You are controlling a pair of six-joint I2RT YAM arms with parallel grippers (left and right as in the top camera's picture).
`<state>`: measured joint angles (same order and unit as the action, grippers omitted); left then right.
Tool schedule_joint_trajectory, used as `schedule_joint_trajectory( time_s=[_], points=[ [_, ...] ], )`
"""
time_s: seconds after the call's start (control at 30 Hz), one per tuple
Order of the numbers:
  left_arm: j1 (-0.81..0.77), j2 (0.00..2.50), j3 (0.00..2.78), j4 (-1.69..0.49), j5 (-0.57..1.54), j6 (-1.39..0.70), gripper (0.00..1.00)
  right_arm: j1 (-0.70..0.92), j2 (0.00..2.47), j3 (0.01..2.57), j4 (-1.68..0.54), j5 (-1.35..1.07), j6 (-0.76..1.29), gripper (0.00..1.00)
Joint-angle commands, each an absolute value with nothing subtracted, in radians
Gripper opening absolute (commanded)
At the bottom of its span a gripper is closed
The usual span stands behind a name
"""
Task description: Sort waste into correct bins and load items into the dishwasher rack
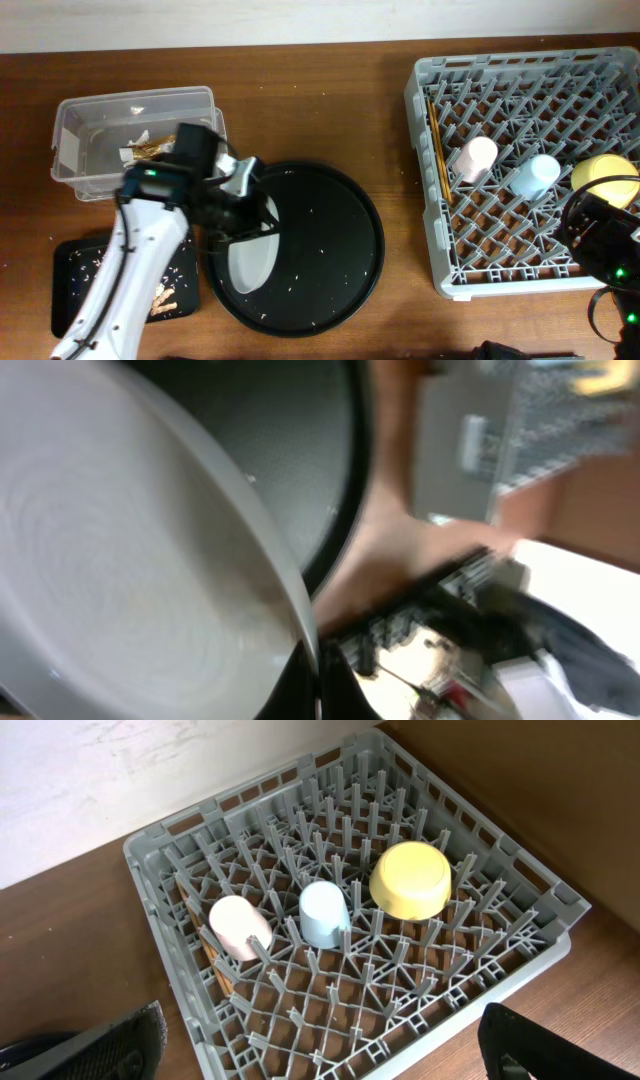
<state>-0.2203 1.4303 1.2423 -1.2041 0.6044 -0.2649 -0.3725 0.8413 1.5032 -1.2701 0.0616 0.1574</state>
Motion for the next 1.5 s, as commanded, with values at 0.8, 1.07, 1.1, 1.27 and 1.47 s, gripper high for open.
schedule_joint_trajectory(
  time_s=[0.8, 1.07, 1.1, 1.27, 1.47],
  points=[
    [-0.784, 1.642, 1.24, -0.978, 0.027, -0.713, 0.81, -0.378, 0.838, 1.515, -1.267, 0.06, 0.161, 0.98],
    [-0.703, 1.586, 1.399, -1.164, -0.071, -0.711, 0.81, -0.378, 0.838, 1.515, -1.267, 0.06, 0.161, 0.98],
    [-0.683, 1.572, 1.425, -1.201, -0.109, -0.711, 0.81, -0.378, 0.838, 1.515, -1.267, 0.06, 0.161, 0.98],
    [-0.487, 1.446, 1.501, -1.352, -0.266, -0.74, 0.99, -0.378, 0.838, 1.515, -1.267, 0.06, 0.161, 0.98],
    [-0.17, 1.329, 1.501, -1.393, -0.284, -0.74, 0.99, -0.378, 0.838, 1.515, -1.267, 0.06, 0.161, 0.98]
  ],
)
